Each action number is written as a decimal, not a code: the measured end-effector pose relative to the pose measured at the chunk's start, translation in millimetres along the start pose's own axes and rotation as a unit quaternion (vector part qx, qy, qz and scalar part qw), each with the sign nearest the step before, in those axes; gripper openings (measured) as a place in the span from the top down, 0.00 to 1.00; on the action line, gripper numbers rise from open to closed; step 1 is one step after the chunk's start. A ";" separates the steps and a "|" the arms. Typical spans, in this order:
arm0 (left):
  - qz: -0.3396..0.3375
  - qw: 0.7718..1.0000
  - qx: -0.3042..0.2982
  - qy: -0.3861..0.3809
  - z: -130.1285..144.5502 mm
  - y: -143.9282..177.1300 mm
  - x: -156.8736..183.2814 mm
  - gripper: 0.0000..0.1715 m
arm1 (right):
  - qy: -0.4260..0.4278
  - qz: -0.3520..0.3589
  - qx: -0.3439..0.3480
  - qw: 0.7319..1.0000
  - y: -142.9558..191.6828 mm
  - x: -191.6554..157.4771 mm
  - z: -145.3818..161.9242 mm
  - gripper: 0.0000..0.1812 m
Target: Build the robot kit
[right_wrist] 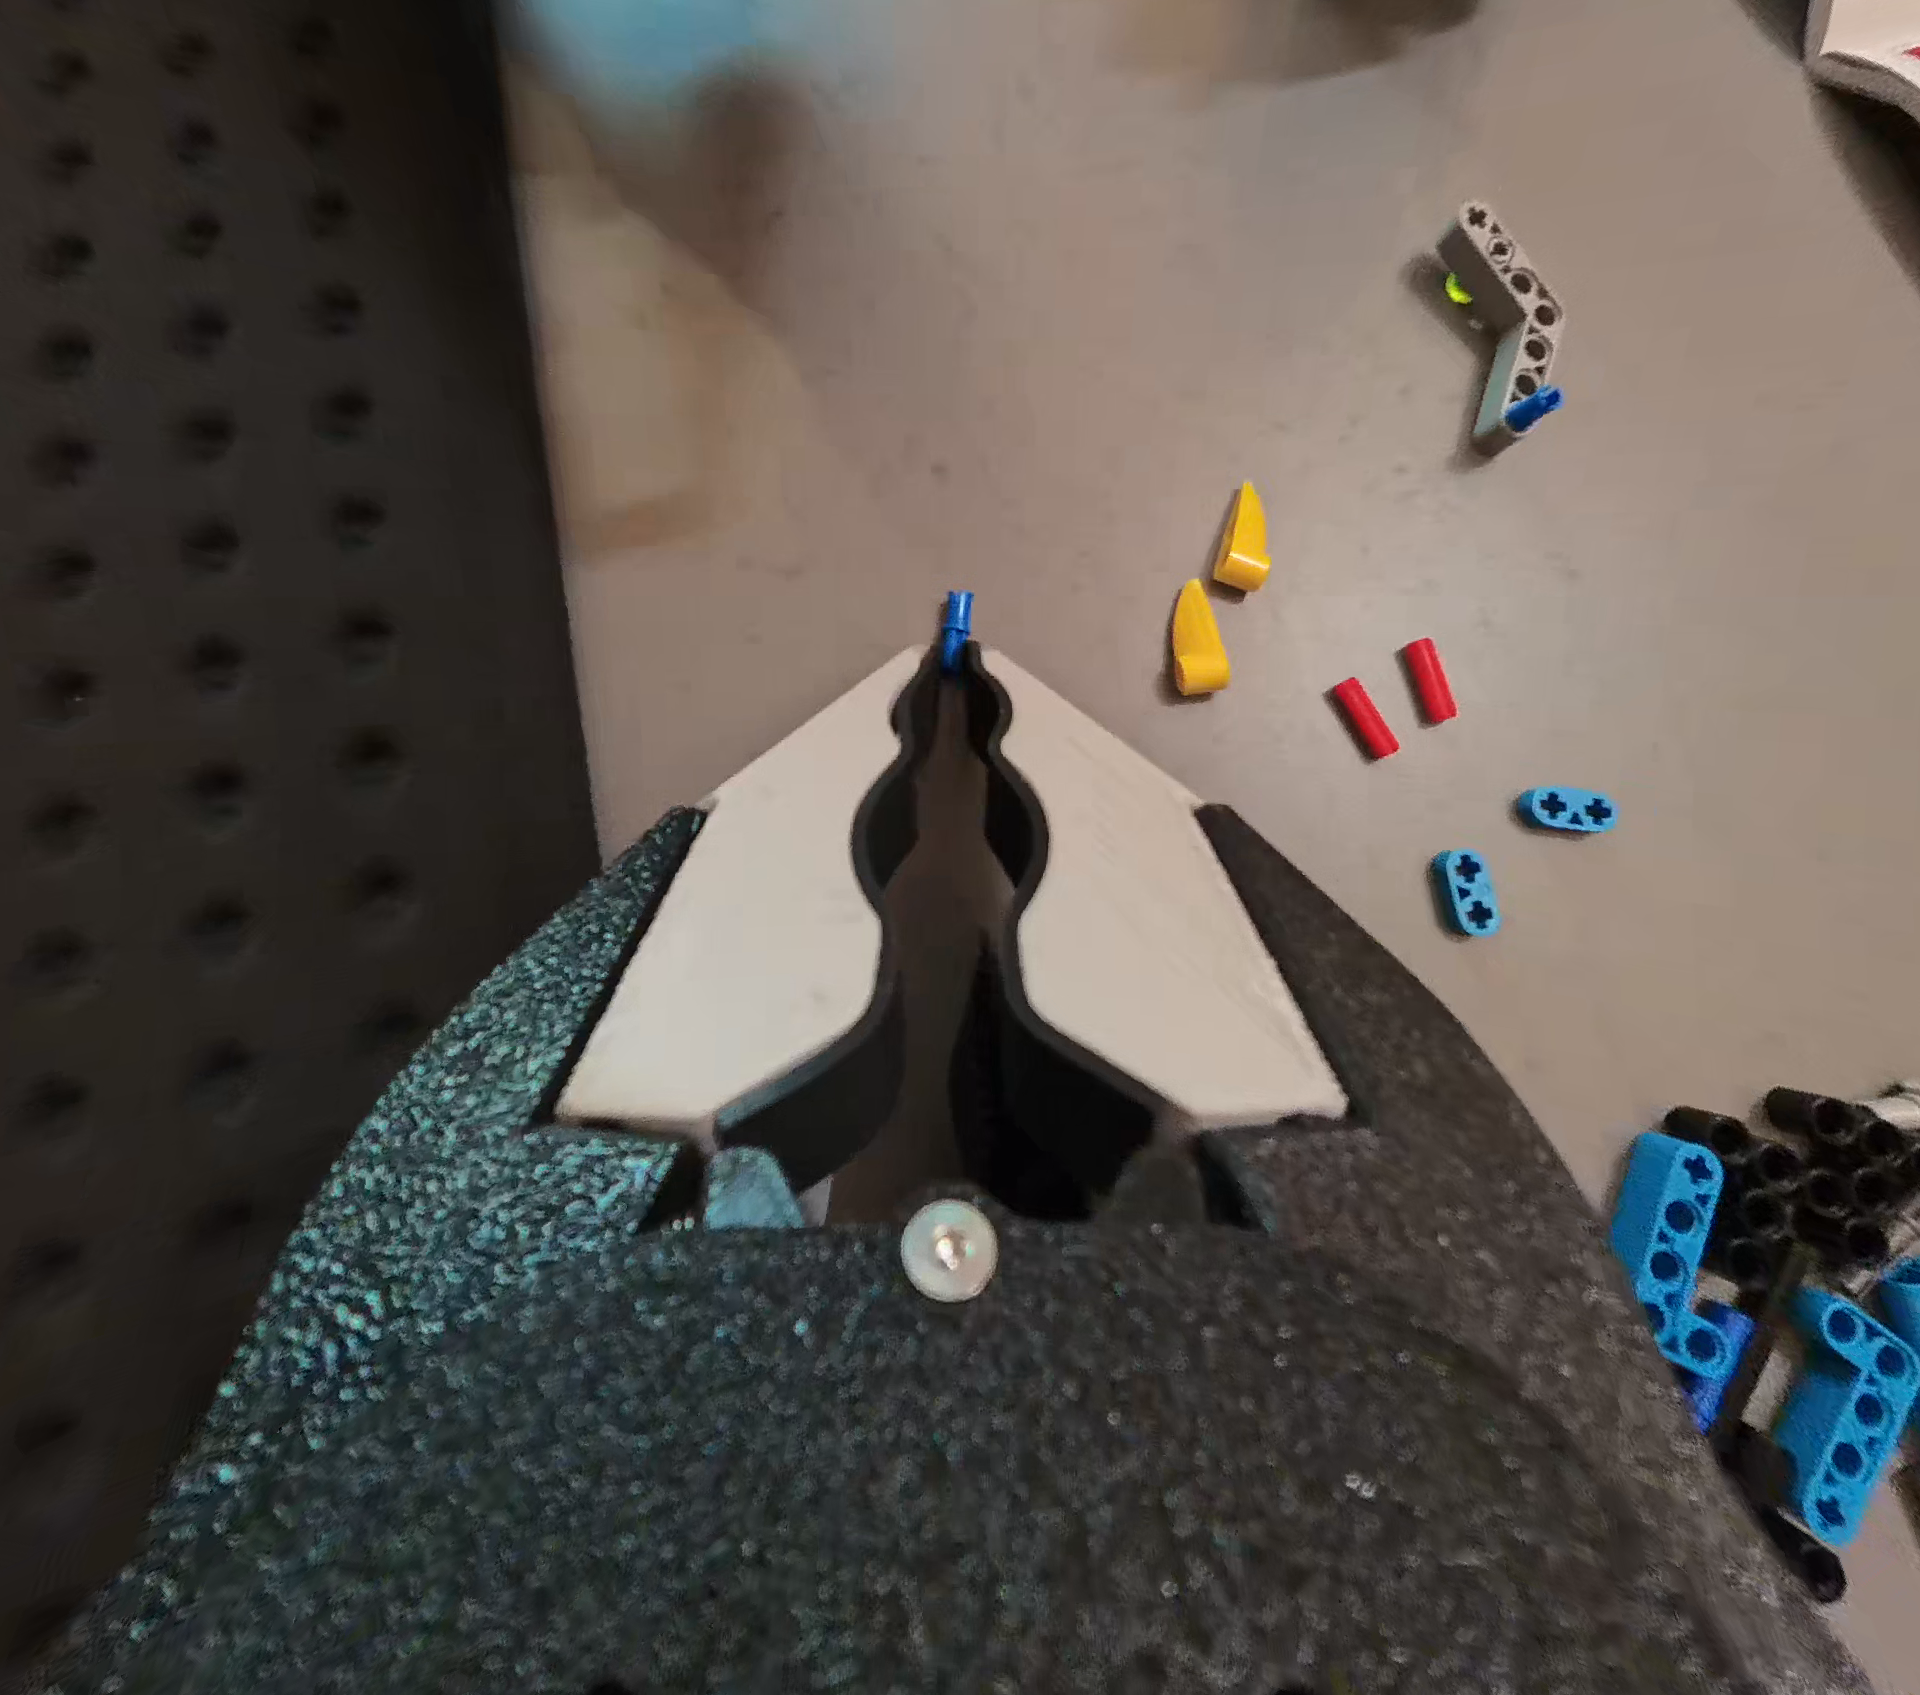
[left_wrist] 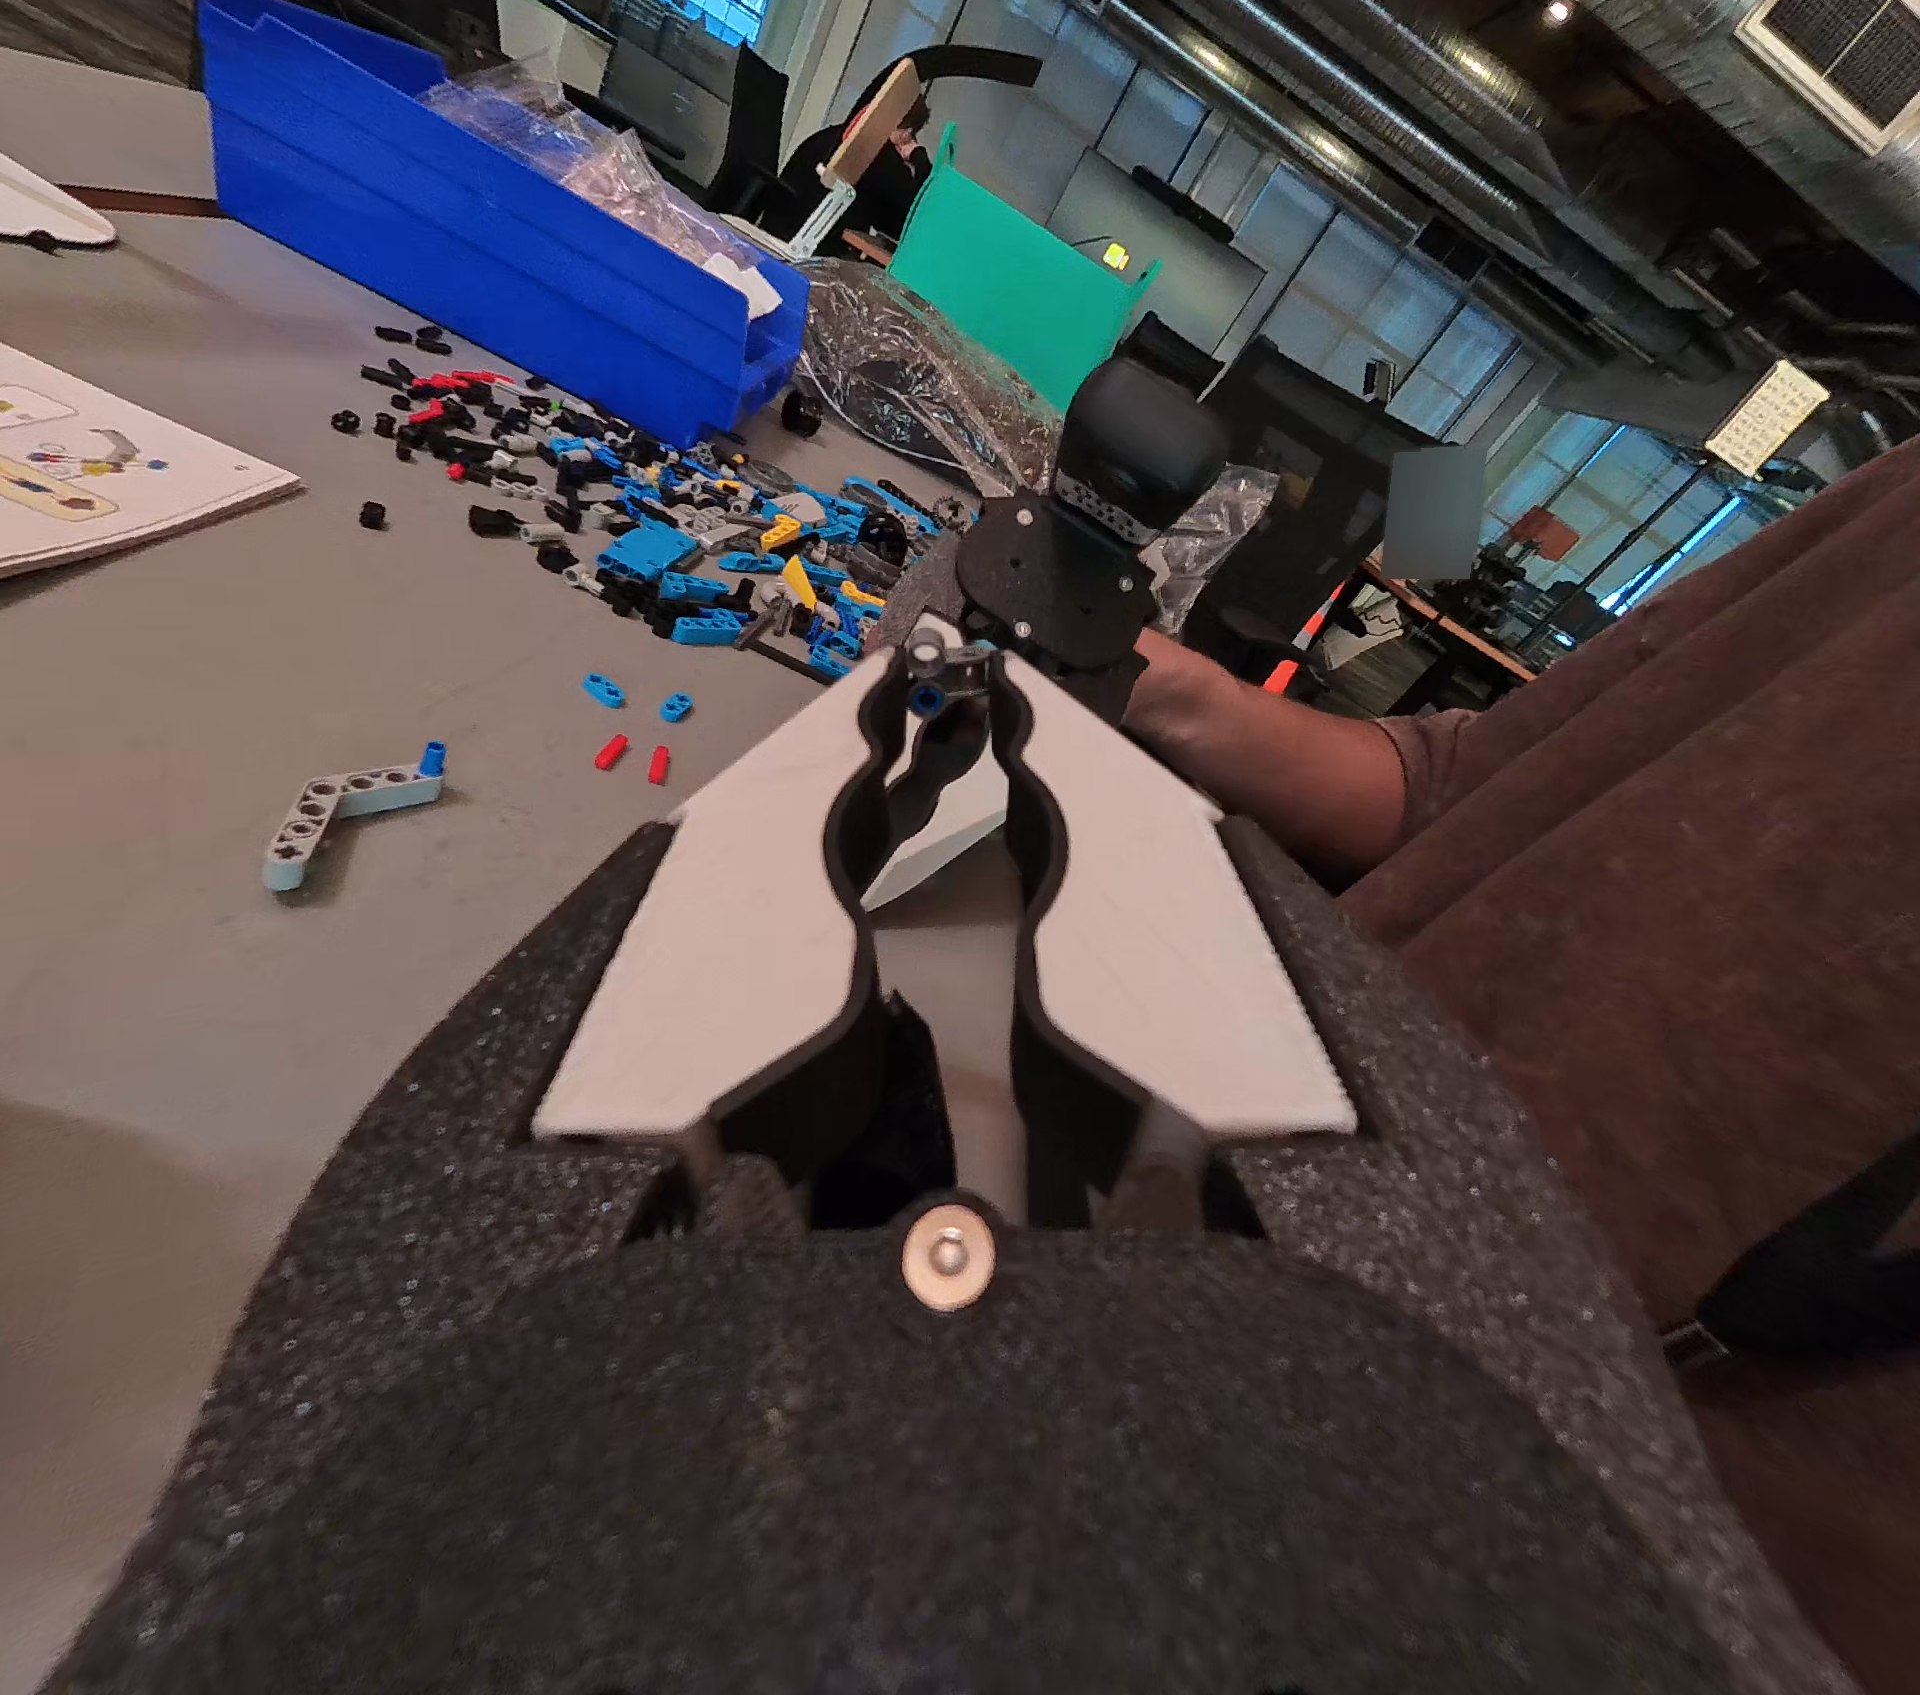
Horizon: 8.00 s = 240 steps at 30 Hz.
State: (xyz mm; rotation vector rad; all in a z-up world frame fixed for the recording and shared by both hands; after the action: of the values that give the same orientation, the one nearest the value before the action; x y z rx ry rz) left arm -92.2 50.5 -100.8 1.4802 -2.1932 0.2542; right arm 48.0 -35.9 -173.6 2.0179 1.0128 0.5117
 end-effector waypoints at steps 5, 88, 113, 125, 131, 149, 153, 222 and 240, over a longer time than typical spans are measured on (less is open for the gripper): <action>-0.009 0.999 -0.031 -0.015 5.7 -5.2 0.6 0.92 | -0.004 -0.006 -0.001 1.000 0.9 1.0 -1.3 0.98; -0.041 0.989 -0.092 -0.110 22.6 -26.9 15.5 0.92 | -0.083 -0.009 0.244 0.966 61.5 -3.5 -46.5 1.00; -0.180 0.959 -0.205 -0.080 41.5 -33.1 -16.9 0.91 | -0.166 0.141 0.170 0.961 49.8 49.1 -0.4 1.00; -0.185 0.952 -0.220 -0.100 45.7 -35.3 -13.1 0.91 | -0.241 0.215 0.083 0.943 46.8 68.0 27.8 0.96; -0.185 0.954 -0.218 -0.095 44.2 -35.9 -14.5 0.91 | -0.268 0.237 0.115 0.927 61.3 70.6 33.6 0.89; -0.161 0.964 -0.194 -0.087 39.1 -32.2 -12.3 0.91 | -0.383 0.306 -0.026 0.871 117.9 180.4 112.4 0.84; -0.155 0.965 -0.193 -0.086 38.8 -32.2 -12.2 0.91 | -0.394 0.277 -0.032 0.875 111.0 193.7 116.1 0.90; 0.056 0.995 -0.057 -0.062 13.3 -19.5 28.1 0.92 | 0.143 0.057 0.114 0.982 74.4 -25.7 -76.8 0.98; 0.086 0.995 -0.041 -0.022 10.1 -16.3 26.7 0.92 | 0.034 -0.051 0.196 0.979 69.7 -15.8 -72.2 0.97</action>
State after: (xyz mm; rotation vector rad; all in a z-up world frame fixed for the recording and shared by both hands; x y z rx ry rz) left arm -88.3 18.0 -98.4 1.2653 -2.3405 0.1868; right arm 25.3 -38.8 -74.7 2.2860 1.3358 0.3479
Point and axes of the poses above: each gripper's, where its closed fingertips meet, y back along the fingers, z out of its underside, x = y × z across the jaws, the point moved 7 cm from there along y, back along the fingers, and after that the axes turned 9 degrees about -x, right-handed, at the moved point
